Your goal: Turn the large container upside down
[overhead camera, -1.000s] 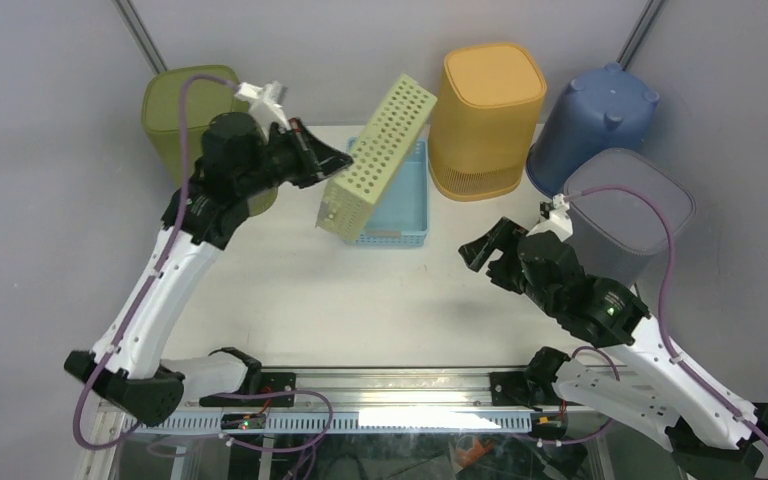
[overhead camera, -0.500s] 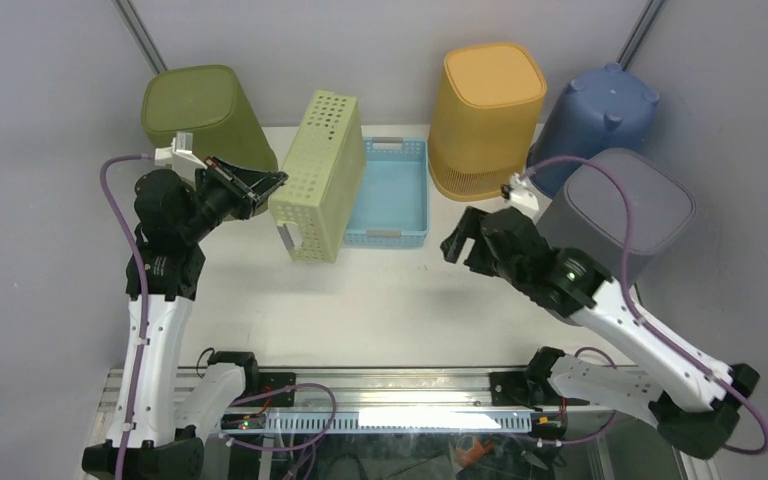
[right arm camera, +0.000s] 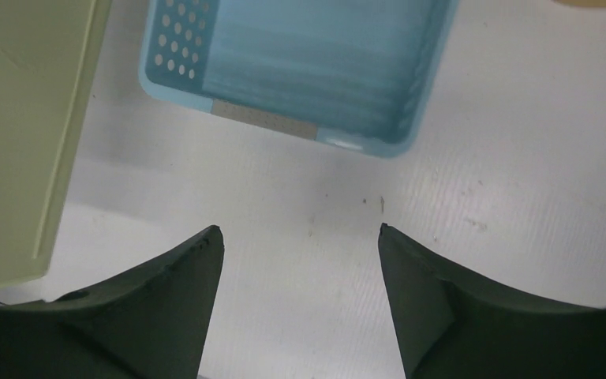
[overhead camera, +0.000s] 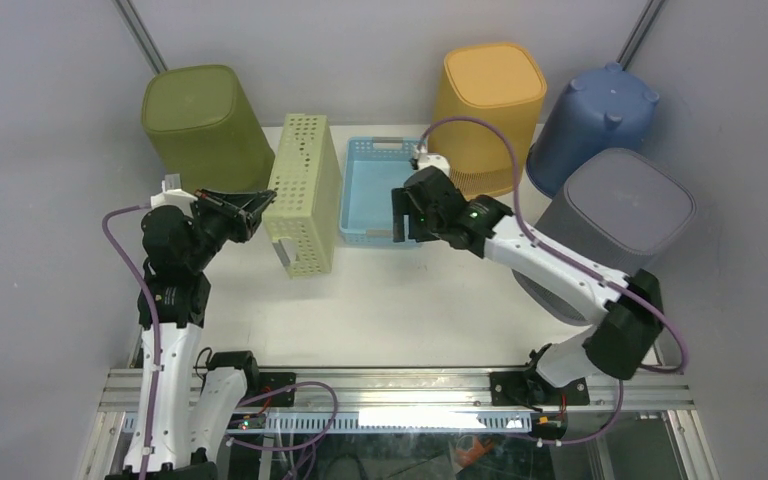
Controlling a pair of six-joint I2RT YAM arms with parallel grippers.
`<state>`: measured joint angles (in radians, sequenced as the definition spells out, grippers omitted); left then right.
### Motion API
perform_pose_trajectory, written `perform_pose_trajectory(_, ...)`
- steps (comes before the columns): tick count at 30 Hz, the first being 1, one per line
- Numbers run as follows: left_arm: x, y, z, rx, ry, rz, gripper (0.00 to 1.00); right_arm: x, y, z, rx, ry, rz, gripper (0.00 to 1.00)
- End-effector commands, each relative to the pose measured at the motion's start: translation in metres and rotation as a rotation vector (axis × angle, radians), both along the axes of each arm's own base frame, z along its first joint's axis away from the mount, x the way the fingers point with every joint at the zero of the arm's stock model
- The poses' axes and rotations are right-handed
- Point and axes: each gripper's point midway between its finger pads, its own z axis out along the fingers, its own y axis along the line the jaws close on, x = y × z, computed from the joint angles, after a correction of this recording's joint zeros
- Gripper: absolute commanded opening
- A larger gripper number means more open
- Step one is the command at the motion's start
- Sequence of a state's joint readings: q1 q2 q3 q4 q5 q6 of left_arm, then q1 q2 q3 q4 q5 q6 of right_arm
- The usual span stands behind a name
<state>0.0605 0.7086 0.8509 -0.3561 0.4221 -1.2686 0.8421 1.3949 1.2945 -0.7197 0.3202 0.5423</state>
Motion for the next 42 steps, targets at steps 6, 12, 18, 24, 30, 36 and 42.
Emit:
perform_pose_trajectory(6,-0.001,0.023,0.018,-0.032,-0.054,0.155,0.0,0.047,0.083,-0.021,-0.104,-0.197,0.522,0.74)
perform_pose_trajectory(12,0.001,0.019,0.001,-0.064,-0.033,0.13,0.0,0.063,0.107,-0.05,-0.124,-0.161,0.61,0.75)
perform_pose_trajectory(18,0.0,0.012,-0.031,-0.106,0.016,0.09,0.0,0.076,0.114,-0.079,-0.154,-0.126,0.688,0.76)
perform_pose_trajectory(24,0.001,0.013,-0.031,-0.094,0.004,0.09,0.0,0.063,0.1,-0.085,-0.123,-0.052,0.705,0.55)
perform_pose_trajectory(30,0.008,0.012,-0.026,-0.09,-0.002,0.08,0.0,0.018,0.074,-0.087,-0.072,0.032,0.686,0.4)
perform_pose_trajectory(36,0.015,0.008,-0.019,-0.104,-0.022,0.043,0.0,-0.036,0.031,-0.112,-0.071,0.18,0.641,0.36)
perform_pose_trajectory(42,0.018,-0.004,-0.004,-0.144,-0.07,-0.04,0.0,-0.084,-0.024,-0.11,-0.077,0.302,0.453,0.36)
